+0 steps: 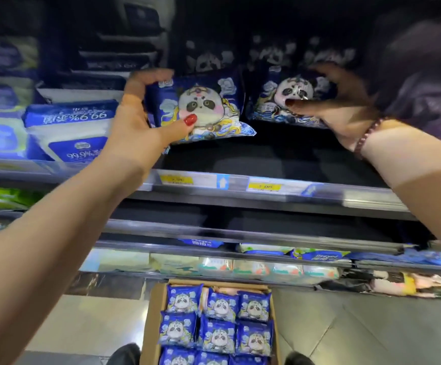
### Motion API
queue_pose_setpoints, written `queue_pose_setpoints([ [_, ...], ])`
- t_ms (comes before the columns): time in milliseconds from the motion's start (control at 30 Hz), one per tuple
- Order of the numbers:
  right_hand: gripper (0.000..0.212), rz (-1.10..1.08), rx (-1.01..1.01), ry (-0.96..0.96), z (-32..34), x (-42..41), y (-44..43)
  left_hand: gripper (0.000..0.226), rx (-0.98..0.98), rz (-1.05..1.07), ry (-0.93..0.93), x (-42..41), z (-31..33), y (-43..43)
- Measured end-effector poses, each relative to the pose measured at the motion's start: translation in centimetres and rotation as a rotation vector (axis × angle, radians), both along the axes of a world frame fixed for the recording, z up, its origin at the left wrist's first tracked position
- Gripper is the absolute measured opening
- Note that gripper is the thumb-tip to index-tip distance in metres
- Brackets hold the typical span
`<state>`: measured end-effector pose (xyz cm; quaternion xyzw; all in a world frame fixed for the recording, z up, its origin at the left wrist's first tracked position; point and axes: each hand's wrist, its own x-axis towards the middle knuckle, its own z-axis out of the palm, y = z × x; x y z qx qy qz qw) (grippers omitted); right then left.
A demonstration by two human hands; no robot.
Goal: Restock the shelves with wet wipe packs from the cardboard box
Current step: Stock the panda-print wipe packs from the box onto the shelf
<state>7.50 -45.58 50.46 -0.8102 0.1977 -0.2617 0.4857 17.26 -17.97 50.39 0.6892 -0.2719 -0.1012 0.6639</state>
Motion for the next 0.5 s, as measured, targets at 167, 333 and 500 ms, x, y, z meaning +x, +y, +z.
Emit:
queue_pose_setpoints([
  [167,0.064,-0.015,-0.062,0.015,-0.6,2.8,-2.1,0.061,0.019,0.041,-0.06,1.5,-0.9,-1.2],
  [333,0.065,-0.001,-0.124,-0.002,-1.6,5.5,-3.1,0.06,0.007,0.025,-0.111,1.9,-1.9,-1.2],
  [500,0.067,0.003,-0.301,0.07,-2.5,7.8,-4.2,0.061,0.044,0.032,-0.139,2.7,-2.2,-1.0],
])
